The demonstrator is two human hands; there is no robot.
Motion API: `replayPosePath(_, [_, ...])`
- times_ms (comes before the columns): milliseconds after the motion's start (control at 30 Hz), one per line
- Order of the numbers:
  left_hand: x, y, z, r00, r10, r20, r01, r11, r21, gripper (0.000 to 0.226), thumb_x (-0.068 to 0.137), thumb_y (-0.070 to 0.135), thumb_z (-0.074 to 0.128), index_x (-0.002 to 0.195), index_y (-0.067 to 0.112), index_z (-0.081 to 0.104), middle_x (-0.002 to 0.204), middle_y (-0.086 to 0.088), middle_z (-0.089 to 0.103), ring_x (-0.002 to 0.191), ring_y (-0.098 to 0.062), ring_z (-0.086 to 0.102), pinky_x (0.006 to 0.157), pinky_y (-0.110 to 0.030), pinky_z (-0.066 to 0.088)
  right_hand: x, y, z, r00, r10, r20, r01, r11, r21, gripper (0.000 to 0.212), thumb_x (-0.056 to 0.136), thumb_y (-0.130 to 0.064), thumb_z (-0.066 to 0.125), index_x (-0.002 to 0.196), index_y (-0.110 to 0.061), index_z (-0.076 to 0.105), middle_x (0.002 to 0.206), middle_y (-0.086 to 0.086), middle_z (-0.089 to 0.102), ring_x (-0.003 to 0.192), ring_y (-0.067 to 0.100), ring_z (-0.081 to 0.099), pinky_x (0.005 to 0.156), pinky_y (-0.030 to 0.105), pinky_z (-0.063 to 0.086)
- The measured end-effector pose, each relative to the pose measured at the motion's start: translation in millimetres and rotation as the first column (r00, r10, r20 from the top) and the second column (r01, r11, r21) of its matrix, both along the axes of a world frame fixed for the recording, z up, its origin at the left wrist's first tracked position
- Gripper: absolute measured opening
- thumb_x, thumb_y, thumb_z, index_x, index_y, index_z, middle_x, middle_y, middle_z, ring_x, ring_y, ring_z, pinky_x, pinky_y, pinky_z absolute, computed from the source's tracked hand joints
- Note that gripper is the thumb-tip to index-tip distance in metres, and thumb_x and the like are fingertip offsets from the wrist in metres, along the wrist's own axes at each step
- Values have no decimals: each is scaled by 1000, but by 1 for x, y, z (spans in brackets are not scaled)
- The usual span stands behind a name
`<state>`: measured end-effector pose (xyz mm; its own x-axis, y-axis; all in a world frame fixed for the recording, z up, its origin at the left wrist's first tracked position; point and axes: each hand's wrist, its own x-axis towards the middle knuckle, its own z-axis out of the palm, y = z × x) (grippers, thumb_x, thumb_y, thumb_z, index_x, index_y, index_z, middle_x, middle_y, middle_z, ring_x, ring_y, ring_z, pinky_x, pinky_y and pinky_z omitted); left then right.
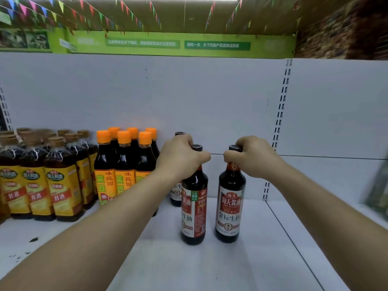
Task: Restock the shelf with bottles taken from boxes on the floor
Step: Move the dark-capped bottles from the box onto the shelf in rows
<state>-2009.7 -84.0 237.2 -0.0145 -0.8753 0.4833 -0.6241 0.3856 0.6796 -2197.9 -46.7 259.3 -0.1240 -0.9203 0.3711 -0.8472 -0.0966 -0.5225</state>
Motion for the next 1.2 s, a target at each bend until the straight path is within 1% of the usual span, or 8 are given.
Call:
replayPosePath(133, [-1, 2, -7, 1000, 0, -19, 0, 1000, -20, 32, 69, 44, 71, 77, 19, 53, 72, -1, 61, 70, -24, 63, 66, -46, 58, 1, 1, -3, 1000, -4, 24, 3, 1000, 6, 30, 83, -39, 68, 83, -10, 63, 71, 4, 64, 63, 21, 56, 57, 31, 41])
replayPosePath(267, [0, 8, -12, 1000, 16, -25, -17, 999, -33, 31, 74, 48, 68, 77, 23, 49, 73, 3, 59, 69, -20, 60, 60, -37, 47, 3, 2, -11, 998, 2, 67, -2, 1000, -3, 26, 85, -38, 67, 81, -13, 59, 73, 3, 62, 63, 19, 56, 55, 29, 40])
replayPosePath(500, [20, 21, -36, 995, -20, -96, 22, 1000, 19, 52, 73, 76, 70, 97, 31, 59, 91, 7, 65, 83, -12, 65, 69, -36, 57, -6, 15, -27, 984, 33, 175, -31, 999, -12, 35, 84, -55, 75, 105, -28, 63, 83, -3, 66, 72, 9, 63, 55, 27, 39])
replayPosePath(600, [38, 35, -61, 987, -90, -137, 108, 985, 135, 61, 72, 67, 78, 117, 30, 59, 107, 10, 64, 93, -5, 62, 70, -22, 54, -12, 28, -49, 975, 25, 219, -33, 999, 36, 48, 80, -58, 78, 116, -31, 59, 85, -5, 65, 72, 8, 63, 54, 24, 41])
replayPosePath(733, [48, 40, -97, 973, -196, -124, 229, 900, 370, 90, 67, 44, 92, 144, 32, 47, 123, 17, 62, 111, -5, 60, 97, -35, 54, -18, 36, -86, 967, 7, 253, -28, 997, 79, 72, 74, -55, 84, 133, -31, 51, 103, -5, 62, 90, 8, 62, 66, 28, 46])
replayPosePath(900, [46, 29, -124, 956, -294, -24, 271, 845, 461, 90, 65, 26, 95, 142, 36, 49, 126, 22, 64, 118, -2, 59, 107, -39, 51, -17, 33, -125, 952, -6, 307, -43, 988, 152, 84, 68, -49, 90, 137, -28, 49, 123, -7, 59, 101, 11, 62, 72, 26, 48])
replayPosePath(1033, [44, 25, -132, 952, -297, -73, 296, 838, 459, 93, 72, 14, 91, 151, 30, 44, 132, 19, 64, 122, -3, 59, 105, -32, 51, -14, 33, -142, 931, 36, 363, -108, 978, 180, 77, 73, -41, 90, 135, -27, 47, 115, -14, 61, 94, 4, 65, 63, 15, 45])
replayPosePath(1200, [45, 23, -136, 939, -323, -117, 340, 823, 456, 89, 76, 7, 88, 151, 26, 43, 135, 15, 63, 121, -1, 60, 94, -20, 50, -15, 33, -153, 905, 60, 420, -138, 978, 158, 73, 75, -41, 89, 134, -28, 49, 107, -21, 61, 92, -2, 64, 66, 13, 46])
